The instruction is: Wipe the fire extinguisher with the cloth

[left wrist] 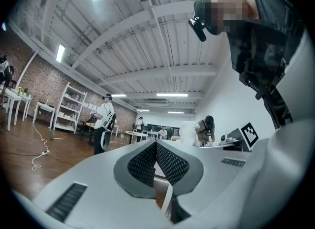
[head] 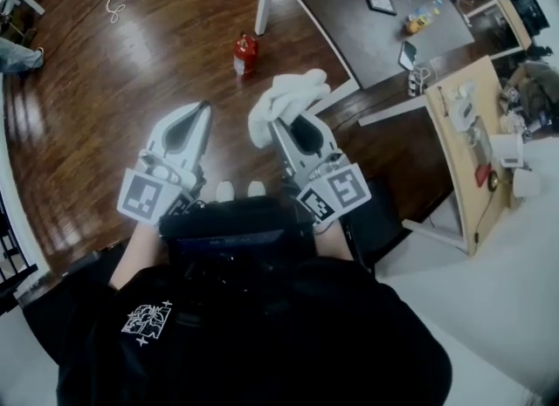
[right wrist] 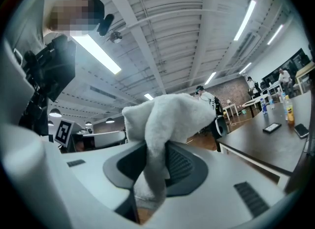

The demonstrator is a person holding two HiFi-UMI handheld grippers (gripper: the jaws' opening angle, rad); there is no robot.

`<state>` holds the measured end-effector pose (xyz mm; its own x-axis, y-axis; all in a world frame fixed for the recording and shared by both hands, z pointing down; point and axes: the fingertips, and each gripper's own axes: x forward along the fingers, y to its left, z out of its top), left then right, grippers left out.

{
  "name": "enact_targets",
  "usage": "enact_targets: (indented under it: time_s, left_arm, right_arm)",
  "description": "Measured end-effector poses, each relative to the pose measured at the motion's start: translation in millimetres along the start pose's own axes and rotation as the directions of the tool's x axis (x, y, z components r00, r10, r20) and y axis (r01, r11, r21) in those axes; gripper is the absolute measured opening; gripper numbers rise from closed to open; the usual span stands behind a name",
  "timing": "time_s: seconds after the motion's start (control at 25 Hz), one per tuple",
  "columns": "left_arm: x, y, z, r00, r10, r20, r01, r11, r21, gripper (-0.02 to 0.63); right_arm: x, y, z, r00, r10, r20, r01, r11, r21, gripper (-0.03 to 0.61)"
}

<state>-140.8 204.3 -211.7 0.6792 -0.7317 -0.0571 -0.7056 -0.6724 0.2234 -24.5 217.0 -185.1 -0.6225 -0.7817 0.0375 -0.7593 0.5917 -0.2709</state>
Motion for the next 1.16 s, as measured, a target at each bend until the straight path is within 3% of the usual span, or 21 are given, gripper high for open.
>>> enact_targets:
  time_s: [1.16]
  left_arm:
    - [13, -15, -3, 1.0, -0.02, 0.004, 0.02, 1.0, 0.01, 0.0]
  right_arm:
    - [-10, -15, 3, 0.999, -0.042, 0.003, 0.042, 0.999, -0.033, 0.126]
